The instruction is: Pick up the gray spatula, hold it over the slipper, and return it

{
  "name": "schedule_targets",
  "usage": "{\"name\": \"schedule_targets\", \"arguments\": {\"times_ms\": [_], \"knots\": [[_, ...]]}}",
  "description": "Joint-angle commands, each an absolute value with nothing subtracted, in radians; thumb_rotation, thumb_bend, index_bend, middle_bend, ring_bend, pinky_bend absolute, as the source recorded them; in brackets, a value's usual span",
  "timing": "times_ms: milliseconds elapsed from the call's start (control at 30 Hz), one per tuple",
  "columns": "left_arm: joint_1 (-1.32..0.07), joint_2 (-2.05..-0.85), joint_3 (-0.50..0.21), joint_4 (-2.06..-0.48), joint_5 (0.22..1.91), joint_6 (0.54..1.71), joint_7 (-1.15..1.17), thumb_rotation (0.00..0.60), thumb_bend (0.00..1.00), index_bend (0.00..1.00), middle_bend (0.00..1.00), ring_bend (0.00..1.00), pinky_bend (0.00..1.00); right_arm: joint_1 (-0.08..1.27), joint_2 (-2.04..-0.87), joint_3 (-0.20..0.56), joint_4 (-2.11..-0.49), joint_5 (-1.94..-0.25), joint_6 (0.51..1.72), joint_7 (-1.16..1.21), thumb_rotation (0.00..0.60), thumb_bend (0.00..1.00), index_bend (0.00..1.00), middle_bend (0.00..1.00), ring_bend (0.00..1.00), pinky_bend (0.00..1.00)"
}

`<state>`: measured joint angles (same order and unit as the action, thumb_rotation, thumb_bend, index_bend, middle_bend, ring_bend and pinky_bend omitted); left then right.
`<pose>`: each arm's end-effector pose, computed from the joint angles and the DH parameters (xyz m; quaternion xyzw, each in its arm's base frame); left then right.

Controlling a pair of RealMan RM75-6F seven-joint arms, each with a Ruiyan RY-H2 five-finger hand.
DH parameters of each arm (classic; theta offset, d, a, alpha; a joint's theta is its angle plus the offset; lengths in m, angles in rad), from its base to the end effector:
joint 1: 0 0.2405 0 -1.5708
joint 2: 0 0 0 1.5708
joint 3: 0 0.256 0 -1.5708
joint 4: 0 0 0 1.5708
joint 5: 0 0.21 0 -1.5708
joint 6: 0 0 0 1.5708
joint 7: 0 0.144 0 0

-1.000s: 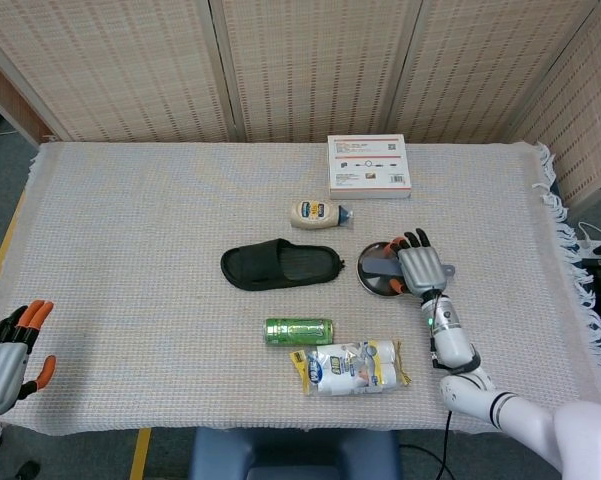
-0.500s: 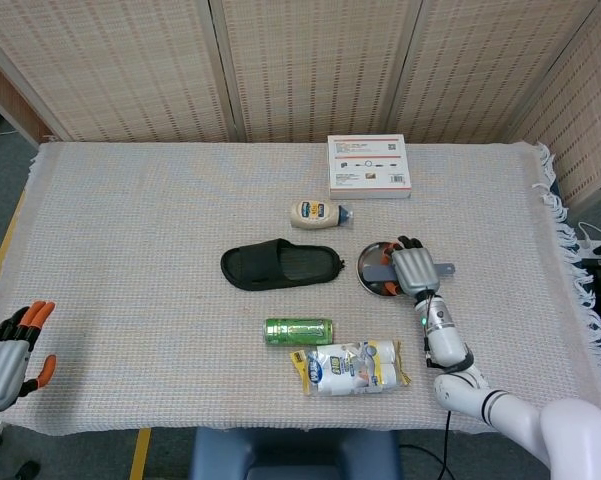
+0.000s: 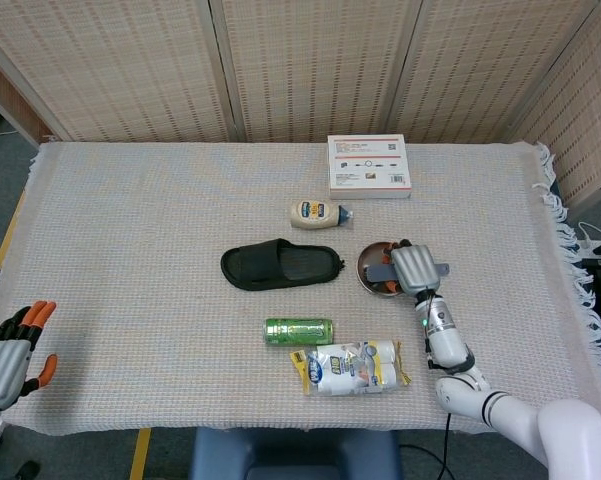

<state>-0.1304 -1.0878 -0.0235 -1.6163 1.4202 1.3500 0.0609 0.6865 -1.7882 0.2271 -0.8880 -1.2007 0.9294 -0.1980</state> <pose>-0.3249 0.1884 0.1525 -0.6237 -0.4112 -0.3159 0.5849 -0.2344 -0.3868 -0.0319 0.6953 -0.3650 0.3234 0.5280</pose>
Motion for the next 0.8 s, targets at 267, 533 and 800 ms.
{"name": "schedule_targets", "arguments": {"times_ms": [267,533,800], "knots": [[-0.131,-1.082,-0.019,-1.62,1.428,1.35,0.048,0.6,0.49,0.0,0.0,0.0,0.12,0.695,-1.792,0.225,-0.883,-1.242,0.981,-0.198,0.6,0.28,0.88,0.6,0.59,0.93],[-0.133,-1.075,-0.016,-1.624,1.43,1.343,0.032,0.6,0.49,0.0,0.0,0.0,0.12,0.733,-1.775,0.252,-0.918,-1.234,0.982,-0.287,0.6,0.3,0.91,0.62,0.62,0.95],[-0.14,-1.063,-0.012,-1.631,1.425,1.321,0.012,0.6,0.49,0.0,0.0,0.0,0.13,0.836,-1.769,0.299,-0.966,-1.183,0.908,-0.458,0.6,0.31,0.92,0.63,0.62,0.95]]}}
